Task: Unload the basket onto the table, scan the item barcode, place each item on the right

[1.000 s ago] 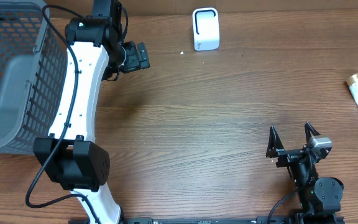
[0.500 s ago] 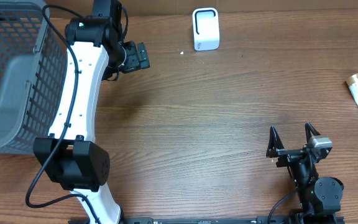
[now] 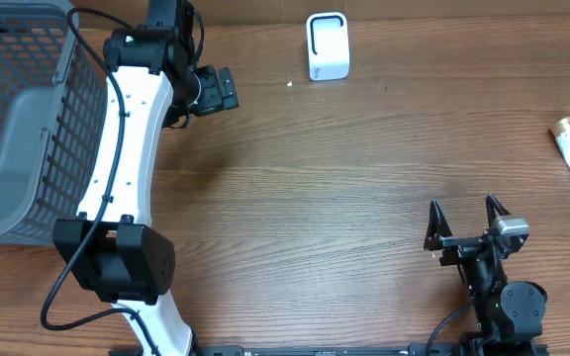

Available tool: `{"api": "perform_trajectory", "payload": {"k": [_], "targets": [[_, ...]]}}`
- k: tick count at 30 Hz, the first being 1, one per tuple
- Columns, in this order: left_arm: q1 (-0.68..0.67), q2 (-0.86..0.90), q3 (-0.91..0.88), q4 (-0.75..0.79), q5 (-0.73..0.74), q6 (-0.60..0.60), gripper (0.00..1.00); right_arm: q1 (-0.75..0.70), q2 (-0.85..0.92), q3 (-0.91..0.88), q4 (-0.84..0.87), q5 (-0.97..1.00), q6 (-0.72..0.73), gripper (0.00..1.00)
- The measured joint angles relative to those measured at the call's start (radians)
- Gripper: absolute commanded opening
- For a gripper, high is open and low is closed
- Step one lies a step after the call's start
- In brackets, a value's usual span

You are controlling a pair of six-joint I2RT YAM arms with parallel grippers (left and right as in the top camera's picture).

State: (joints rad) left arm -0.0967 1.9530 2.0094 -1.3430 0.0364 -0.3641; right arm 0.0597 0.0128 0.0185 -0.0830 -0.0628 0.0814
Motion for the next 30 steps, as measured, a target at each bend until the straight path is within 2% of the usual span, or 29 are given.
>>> {"api": "perform_trajectory", "payload": {"k": [9, 14, 20, 25, 30], "targets": [[0.0, 0.0, 0.0, -0.005, 0.0, 0.0, 1.0, 0.0, 0.0, 0.0, 0.0, 0.0, 0.0, 1.0], [0.0, 0.0, 0.0, -0.08, -0.003, 0.001, 1.0, 0.0, 0.0, 0.0, 0.0, 0.0, 0.0, 1.0], [0.0, -0.014, 0.0, -0.084, -0.024, 0.001, 1.0, 0.0, 0.0, 0.0, 0.0, 0.0, 0.0, 1.0], [-0.005, -0.121, 0.0, -0.042, -0.026, 0.037, 1.0, 0.0, 0.0, 0.0, 0.0, 0.0, 0.0, 1.0], [-0.04, -0.334, -0.065, 0.003, -0.026, 0.142, 1.0, 0.0, 0.0, 0.0, -0.001, 0.0, 0.001, 1.0]]}}
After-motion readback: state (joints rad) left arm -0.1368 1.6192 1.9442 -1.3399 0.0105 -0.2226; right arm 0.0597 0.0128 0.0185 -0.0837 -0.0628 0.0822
